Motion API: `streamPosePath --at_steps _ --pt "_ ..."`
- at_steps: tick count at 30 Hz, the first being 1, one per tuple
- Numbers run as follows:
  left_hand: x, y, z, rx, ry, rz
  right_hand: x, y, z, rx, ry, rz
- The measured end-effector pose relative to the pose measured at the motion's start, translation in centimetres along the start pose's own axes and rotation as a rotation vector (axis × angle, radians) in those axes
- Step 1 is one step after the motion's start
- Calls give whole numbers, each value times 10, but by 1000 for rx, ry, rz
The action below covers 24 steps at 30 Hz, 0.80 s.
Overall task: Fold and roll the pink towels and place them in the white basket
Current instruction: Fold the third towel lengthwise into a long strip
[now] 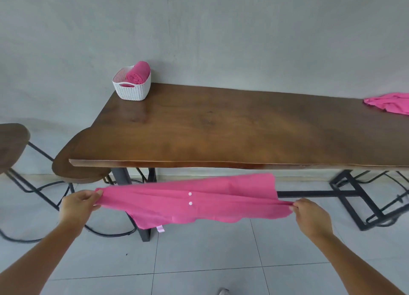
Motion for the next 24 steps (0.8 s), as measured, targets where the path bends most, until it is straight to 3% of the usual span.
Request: streamPosePath --at_steps 6,16,24 --pt "-6 -21 -7 48 72 -22 -6 -31 11 -52 -2 -35" --pt "-13 -9 -19 -187 90 115 -26 -48 1 73 83 -50" --pt "-19 15 -35 -174 138 163 -25 -55 -24 201 221 -75"
Point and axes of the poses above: each hand's wrist, its own x-axis towards the middle knuckle, its own y-axis out of the palm, z = x × y, the point moved 10 cm from there along x, towards the middle knuckle, and after that the axes turned 3 degrees about x, right-handed, at the moved point
